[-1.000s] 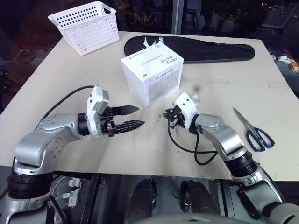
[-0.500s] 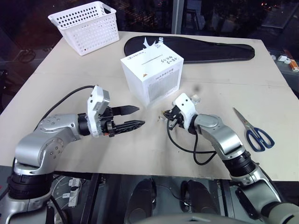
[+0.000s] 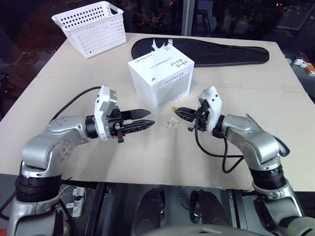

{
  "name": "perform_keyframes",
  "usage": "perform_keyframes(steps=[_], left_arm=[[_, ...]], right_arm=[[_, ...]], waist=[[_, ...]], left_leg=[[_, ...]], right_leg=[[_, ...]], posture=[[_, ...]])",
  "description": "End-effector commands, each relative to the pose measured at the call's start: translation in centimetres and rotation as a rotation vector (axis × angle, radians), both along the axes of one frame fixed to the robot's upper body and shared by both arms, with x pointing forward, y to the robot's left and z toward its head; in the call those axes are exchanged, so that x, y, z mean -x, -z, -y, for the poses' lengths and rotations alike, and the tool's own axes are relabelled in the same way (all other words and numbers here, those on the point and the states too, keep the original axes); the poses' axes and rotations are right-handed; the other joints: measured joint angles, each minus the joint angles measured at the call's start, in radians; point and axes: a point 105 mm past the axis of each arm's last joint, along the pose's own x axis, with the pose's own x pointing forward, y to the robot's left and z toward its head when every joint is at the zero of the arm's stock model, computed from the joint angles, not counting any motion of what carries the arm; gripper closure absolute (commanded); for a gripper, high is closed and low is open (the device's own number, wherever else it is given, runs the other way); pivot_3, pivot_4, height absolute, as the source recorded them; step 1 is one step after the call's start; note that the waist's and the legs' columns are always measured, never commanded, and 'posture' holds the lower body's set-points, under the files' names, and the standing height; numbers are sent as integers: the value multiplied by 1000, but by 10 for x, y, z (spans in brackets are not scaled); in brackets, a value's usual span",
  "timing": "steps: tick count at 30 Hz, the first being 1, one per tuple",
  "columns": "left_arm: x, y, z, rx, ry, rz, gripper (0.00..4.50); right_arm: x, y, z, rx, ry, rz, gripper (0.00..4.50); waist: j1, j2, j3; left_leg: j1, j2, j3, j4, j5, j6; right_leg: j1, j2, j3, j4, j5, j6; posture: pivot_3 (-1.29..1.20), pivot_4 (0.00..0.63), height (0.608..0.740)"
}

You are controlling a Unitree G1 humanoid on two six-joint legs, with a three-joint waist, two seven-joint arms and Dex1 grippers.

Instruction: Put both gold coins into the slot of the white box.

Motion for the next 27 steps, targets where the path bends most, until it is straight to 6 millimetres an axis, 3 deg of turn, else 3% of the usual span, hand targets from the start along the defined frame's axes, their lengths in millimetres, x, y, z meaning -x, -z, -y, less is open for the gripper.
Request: perform_keyframes(steps=[1,10,20,23,27], left_arm=[[2,-8,13,29,76,29,3075],[-1,-13,33,49,167,48,3075],[-5,-15,35,59,191,45,3075],[-4,-15,35,59,201,46,3896],[-2,-16,36,65,214,43,3896]], right_arm=[[23,-19,0,-38,-89,31,4500],[37,-32,1,-50,-117,57,4500],[47,-38,2,-62,-150,65,4500],[47,-37,2,-56,-154,63,4500],[47,-37,2,-54,-155,64,4500]], waist=[[-1,0,0],[-1,0,0],[0,0,0],[0,0,0],[0,0,0]], left_leg=[[0,0,0,0,0,0],[0,0,0,0,0,0],[0,0,0,0,0,0],[0,0,0,0,0,1],[0,0,0,0,0,1]], right_leg=[[0,0,0,0,0,0],[0,0,0,0,0,1],[0,0,0,0,0,1],[0,0,0,0,-1,1],[0,0,0,0,-1,1]], posture=[[0,150,740],[0,150,740],[0,150,740],[0,150,740],[0,150,740]])
